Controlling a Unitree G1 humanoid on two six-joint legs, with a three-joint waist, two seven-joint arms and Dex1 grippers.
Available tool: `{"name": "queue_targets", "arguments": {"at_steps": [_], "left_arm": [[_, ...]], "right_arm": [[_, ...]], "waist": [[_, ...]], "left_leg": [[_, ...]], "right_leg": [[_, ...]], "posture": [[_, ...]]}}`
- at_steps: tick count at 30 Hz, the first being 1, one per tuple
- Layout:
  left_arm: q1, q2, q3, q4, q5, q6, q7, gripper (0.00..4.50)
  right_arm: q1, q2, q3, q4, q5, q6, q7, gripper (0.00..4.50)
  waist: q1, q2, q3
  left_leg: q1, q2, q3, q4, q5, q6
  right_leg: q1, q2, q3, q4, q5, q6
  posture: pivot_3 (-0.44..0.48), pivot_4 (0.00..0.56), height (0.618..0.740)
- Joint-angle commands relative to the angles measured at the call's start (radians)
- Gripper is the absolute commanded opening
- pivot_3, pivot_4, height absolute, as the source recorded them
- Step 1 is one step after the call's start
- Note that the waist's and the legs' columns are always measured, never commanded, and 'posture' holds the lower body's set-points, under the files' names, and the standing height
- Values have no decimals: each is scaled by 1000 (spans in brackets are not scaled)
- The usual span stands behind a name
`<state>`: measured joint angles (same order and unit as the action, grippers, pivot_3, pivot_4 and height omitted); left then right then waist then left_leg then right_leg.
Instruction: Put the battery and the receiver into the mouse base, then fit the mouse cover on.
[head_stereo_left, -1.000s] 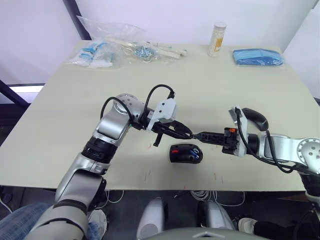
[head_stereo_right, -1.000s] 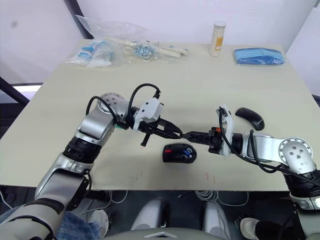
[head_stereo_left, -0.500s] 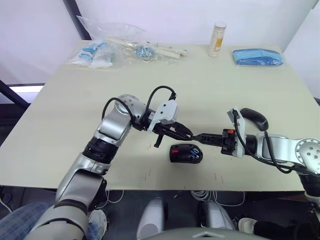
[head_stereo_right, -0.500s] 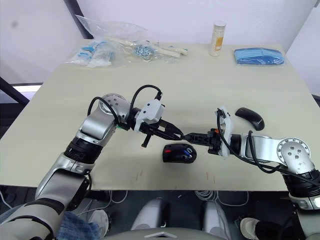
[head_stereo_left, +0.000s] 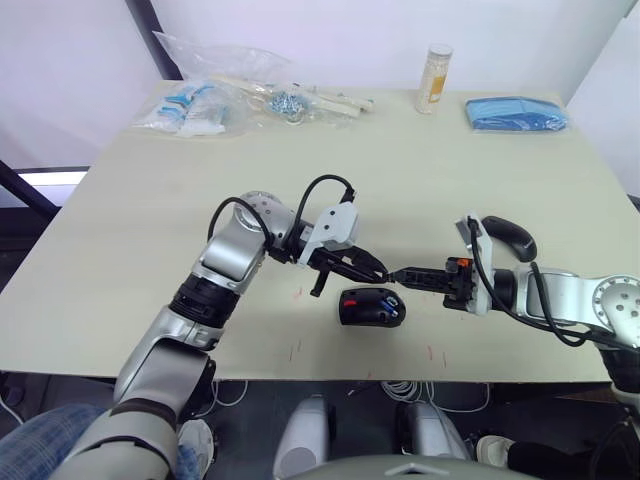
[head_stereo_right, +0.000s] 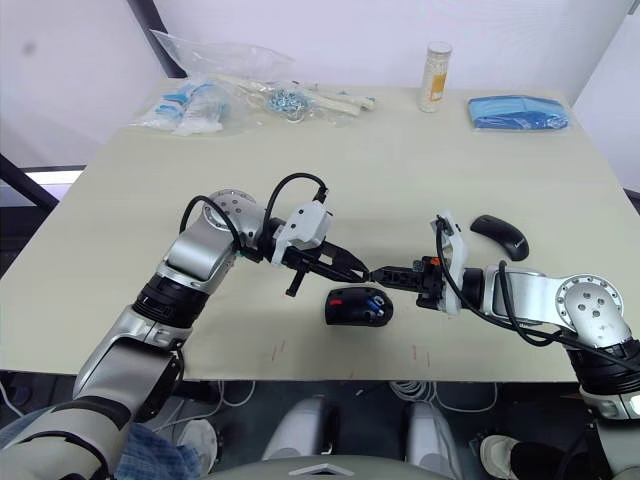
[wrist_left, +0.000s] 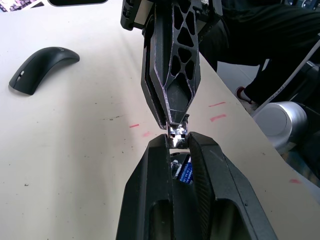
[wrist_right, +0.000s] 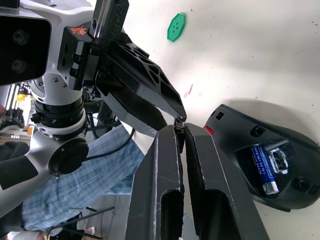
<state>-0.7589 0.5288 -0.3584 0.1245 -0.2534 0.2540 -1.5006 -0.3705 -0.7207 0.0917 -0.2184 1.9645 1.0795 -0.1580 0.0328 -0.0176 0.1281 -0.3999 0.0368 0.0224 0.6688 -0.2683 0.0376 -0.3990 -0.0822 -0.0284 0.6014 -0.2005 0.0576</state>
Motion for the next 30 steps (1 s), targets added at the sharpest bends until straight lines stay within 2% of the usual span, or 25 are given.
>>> {"name": "queue_targets", "arguments": {"at_steps": [1,5,6,7,13,16,24,27,30], "left_arm": [[-10,-3,20,-21,-13,-1,3,238],[-10,-6,29,-17,-14,1,16,238],[-11,-8,33,-14,-13,-1,24,1082],[-11,-8,34,-12,-12,-1,28,1320],[-5,5,41,-15,-25,9,23,4358],[21,21,51,-36,-40,28,23,4440],[136,39,60,-141,-54,92,79,4440],[180,40,64,-185,-61,128,119,4440],[207,43,69,-208,-57,146,158,4440]], "right_arm": [[-2,-12,-11,-25,8,-6,9,54],[-3,-10,-13,-28,7,-11,13,54],[-2,-10,-14,-29,7,-12,15,0],[-2,-11,-15,-29,7,-12,15,0],[8,-39,-40,-31,5,-11,45,0],[26,-74,-88,-61,-80,7,149,0],[141,-230,-149,-245,-581,-78,605,0],[215,-301,-146,-294,-823,-229,800,0],[301,-304,-166,-286,-1022,-452,981,0]], "waist": [[0,0,0],[0,0,0],[0,0,0],[0,0,0],[0,0,0],[-1,0,0],[0,0,0],[1,0,1],[1,-1,1]], "left_leg": [[0,0,0,0,0,0],[0,0,0,0,0,0],[0,0,0,0,0,0],[0,0,0,0,0,0],[0,0,0,0,0,0],[-1,0,0,0,0,0],[-1,0,0,0,-1,2],[-1,0,-1,0,-1,2],[0,0,0,0,-1,2]], "right_leg": [[0,0,0,0,0,0],[0,0,0,0,0,0],[0,0,0,0,0,0],[0,0,0,0,0,0],[0,0,0,0,0,0],[-1,0,1,0,0,0],[-1,0,0,-1,0,0],[-1,0,1,-1,0,0],[-1,0,1,-1,0,1]], "posture": [[0,150,740],[0,150,740],[0,150,740],[0,150,740],[0,150,740],[0,150,740],[0,150,740],[0,150,740],[0,150,740]]}}
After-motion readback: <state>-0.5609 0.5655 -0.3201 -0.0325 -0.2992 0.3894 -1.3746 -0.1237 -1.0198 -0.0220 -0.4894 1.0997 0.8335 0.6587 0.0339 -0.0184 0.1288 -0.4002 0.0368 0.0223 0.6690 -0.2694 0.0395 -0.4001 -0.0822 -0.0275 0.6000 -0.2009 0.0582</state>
